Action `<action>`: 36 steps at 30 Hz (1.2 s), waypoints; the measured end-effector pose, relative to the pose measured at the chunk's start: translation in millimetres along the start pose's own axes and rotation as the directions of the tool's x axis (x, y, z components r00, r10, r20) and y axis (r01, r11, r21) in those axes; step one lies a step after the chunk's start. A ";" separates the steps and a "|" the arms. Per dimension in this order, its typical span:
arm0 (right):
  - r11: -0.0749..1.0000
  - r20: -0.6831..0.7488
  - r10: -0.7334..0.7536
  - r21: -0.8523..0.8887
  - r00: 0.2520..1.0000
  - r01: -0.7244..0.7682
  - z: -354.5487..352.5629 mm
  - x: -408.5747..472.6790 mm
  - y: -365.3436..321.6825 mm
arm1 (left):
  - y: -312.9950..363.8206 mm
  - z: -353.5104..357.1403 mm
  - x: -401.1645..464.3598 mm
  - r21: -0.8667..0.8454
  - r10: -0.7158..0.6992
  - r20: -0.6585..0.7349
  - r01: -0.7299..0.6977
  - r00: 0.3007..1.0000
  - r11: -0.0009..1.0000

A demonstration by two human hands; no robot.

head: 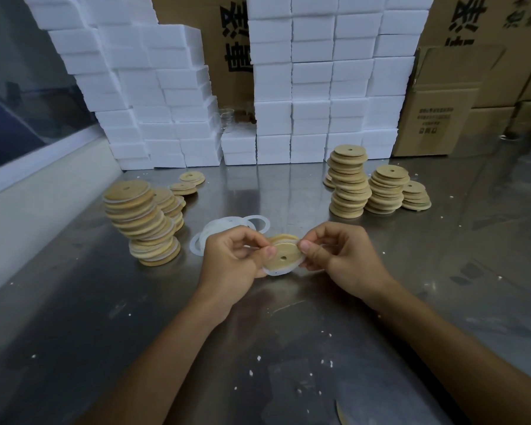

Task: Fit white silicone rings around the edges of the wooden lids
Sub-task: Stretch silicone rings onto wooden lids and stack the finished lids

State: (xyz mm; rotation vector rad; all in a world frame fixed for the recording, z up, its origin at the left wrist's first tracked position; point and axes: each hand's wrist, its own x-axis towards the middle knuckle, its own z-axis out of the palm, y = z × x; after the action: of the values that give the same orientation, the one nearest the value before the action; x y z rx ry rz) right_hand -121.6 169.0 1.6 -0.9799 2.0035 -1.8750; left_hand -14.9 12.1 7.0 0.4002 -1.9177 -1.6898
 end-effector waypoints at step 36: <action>0.982 0.022 0.121 0.146 0.992 -0.122 3.2 -3.9 -2.4 | 1.0 1.9 -0.9 -0.253 -0.234 -0.008 0.225 0.972 0.941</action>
State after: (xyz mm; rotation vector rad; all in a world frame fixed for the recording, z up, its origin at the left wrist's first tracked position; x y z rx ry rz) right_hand -116.0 168.9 2.3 -0.8096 1.8431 -1.9135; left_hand -15.2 14.3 7.7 0.5701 -1.6523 -2.0313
